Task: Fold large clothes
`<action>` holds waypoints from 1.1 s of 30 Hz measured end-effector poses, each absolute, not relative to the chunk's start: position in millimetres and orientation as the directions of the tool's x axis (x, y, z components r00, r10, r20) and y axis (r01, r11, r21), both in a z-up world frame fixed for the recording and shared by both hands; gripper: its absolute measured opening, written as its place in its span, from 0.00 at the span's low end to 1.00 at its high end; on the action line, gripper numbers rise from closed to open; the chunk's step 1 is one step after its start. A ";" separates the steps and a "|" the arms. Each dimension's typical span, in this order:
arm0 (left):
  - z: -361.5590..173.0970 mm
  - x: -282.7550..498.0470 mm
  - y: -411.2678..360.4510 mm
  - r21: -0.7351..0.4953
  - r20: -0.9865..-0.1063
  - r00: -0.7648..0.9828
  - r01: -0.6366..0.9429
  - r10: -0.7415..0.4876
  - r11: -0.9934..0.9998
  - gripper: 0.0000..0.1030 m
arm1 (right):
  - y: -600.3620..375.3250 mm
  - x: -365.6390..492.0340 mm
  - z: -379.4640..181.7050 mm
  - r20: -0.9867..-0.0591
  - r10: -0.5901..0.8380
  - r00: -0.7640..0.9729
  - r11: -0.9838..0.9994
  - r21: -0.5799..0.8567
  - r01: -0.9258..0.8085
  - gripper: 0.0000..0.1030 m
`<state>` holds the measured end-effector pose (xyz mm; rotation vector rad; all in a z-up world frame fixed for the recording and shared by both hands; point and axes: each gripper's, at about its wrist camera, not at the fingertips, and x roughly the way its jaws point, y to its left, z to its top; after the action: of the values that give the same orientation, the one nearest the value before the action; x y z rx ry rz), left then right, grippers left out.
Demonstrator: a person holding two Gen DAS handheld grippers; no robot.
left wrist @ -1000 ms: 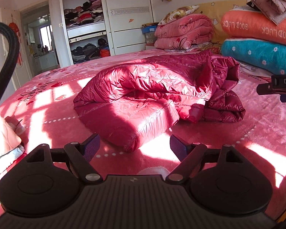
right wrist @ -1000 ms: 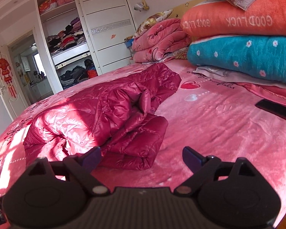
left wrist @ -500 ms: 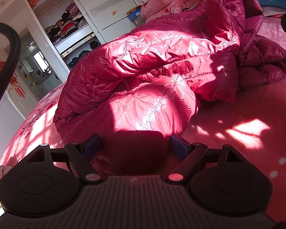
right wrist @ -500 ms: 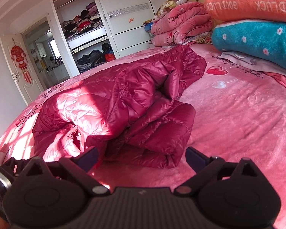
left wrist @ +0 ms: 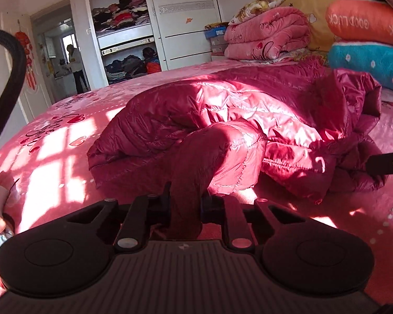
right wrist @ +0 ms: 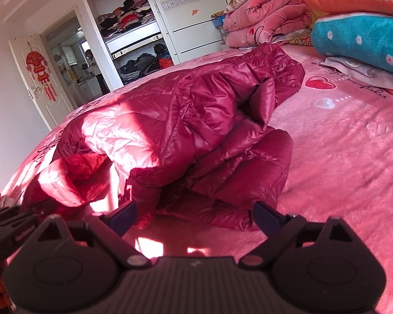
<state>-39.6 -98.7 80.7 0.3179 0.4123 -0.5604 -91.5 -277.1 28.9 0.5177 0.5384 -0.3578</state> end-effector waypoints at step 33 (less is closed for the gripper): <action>158.5 -230.1 252.2 -0.080 -0.601 0.675 0.483 -0.429 0.872 0.23 | -267.6 -127.2 27.6 -0.582 -0.161 0.797 0.731 0.473 0.492 0.90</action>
<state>-230.1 252.2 158.5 0.0880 0.6526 -0.5135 -127.2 -267.6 27.6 0.6598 0.5409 -0.3792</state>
